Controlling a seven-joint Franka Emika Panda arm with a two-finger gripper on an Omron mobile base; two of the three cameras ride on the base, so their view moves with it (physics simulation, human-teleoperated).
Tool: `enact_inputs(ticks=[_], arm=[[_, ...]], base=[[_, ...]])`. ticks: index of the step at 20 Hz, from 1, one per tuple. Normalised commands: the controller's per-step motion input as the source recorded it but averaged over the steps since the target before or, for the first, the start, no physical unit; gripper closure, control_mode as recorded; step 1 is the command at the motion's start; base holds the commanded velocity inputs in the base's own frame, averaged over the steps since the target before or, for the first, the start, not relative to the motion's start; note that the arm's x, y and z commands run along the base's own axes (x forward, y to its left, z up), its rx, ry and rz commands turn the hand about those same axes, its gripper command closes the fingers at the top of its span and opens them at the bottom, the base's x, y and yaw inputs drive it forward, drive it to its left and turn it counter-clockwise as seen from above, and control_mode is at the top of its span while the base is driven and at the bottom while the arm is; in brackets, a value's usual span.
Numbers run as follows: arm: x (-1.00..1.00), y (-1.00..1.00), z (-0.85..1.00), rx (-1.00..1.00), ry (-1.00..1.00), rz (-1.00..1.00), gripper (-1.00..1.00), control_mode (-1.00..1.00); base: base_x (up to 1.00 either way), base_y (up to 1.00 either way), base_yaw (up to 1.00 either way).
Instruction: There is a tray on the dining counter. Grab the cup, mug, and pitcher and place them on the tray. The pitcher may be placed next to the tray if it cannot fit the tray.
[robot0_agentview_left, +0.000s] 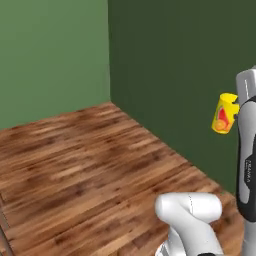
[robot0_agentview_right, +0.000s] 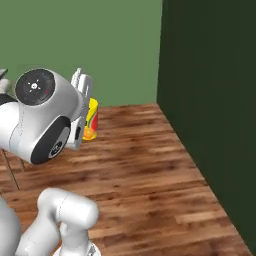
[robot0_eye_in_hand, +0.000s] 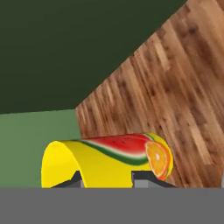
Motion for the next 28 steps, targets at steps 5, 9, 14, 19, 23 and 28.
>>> enact_inputs(ticks=[5,9,14,19,23,28], arm=[[0.0,0.0,0.0,0.0,0.0,0.0,1.0,1.0],[0.0,0.0,0.0,0.0,0.0,0.0,1.0,1.0],[0.0,0.0,0.0,0.0,0.0,0.0,1.0,1.0],[0.0,0.0,0.0,0.0,0.0,0.0,1.0,1.0],[0.0,0.0,0.0,0.0,0.0,0.0,1.0,1.0],[0.0,0.0,0.0,0.0,0.0,0.0,1.0,1.0]], base=[[0.51,-0.12,0.81],[0.48,-0.27,0.76],[0.5,-0.39,0.71],[0.56,-0.74,0.52],[0.76,-0.74,0.32],[0.82,-0.67,0.25]])
